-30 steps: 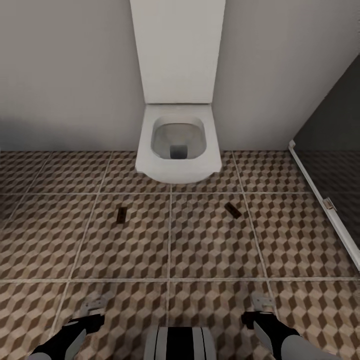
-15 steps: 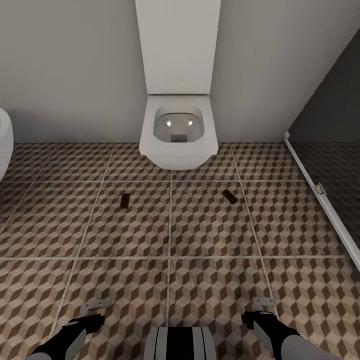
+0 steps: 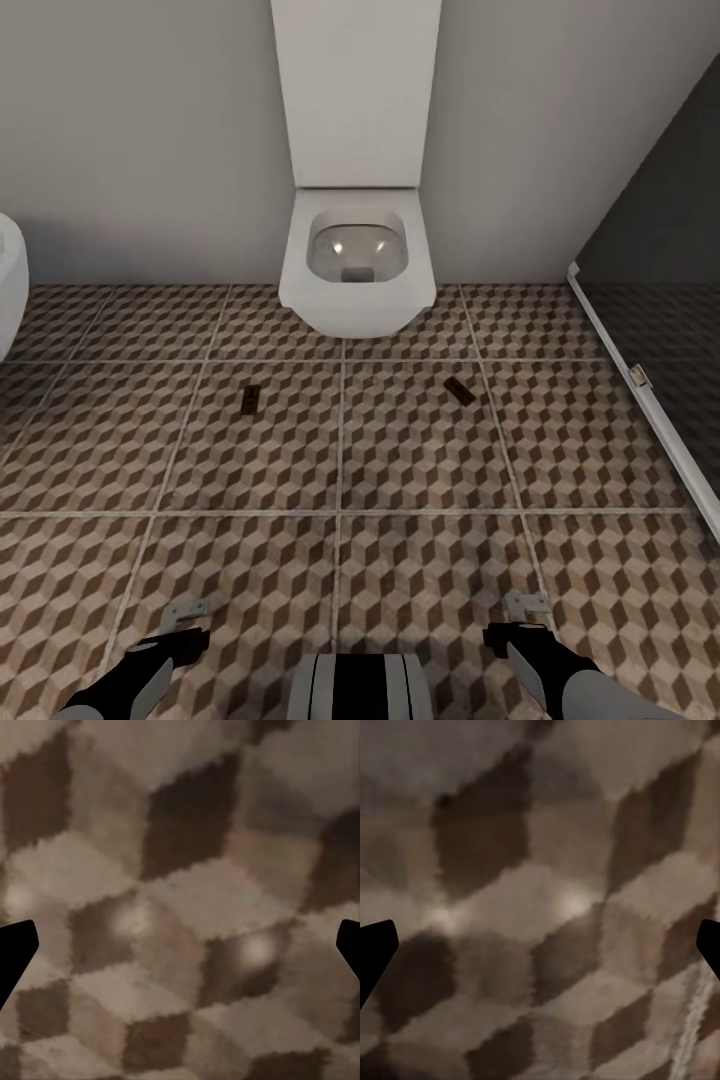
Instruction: Take the four mousetraps from the cabinet in the bathroom and place them on the bathroom floor. Make sure all four end up on the same floor surface, and ensure that at least two of them are either under or directly next to the same bathroom sink.
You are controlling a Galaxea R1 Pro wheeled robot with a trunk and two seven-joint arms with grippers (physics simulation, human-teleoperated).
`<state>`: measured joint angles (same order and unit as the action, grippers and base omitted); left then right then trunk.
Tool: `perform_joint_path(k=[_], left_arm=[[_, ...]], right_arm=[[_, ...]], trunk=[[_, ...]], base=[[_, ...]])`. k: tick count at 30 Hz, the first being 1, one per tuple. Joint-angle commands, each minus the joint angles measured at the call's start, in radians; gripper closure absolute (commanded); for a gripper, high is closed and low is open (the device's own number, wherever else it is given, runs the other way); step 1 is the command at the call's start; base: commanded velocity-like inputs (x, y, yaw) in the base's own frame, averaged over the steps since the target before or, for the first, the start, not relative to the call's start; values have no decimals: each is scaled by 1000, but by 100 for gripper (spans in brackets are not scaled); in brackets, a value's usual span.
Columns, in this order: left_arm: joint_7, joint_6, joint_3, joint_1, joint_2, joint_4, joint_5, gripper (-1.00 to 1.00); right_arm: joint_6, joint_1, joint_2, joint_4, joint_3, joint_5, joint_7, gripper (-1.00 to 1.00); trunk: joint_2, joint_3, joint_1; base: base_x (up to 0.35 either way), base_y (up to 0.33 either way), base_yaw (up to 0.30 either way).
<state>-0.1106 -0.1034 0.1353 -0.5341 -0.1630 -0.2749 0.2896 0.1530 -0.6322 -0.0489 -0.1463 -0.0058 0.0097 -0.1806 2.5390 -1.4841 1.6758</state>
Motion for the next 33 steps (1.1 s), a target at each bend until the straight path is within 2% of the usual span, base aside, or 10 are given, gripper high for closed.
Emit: perform_joint_path(k=[1,15,33], left_arm=[[-6,-6,9,0,-1,-3,10,-100],[-7,-6,9,0,-1,-3,10,-100],[-6,-7,12,0,-1,-3,9,-100]], right_arm=[[6,0,0,-2,0,1,-2,-100],[6,0,0,-2,0,1,-3,-100],[6,0,1,-2,0,1,-2,-100]], trunk=[[0,-1,0],[0,-1,0],[-4,69,-8]], base=[[-4,0,0],[-1,0,0],[0,0,0]])
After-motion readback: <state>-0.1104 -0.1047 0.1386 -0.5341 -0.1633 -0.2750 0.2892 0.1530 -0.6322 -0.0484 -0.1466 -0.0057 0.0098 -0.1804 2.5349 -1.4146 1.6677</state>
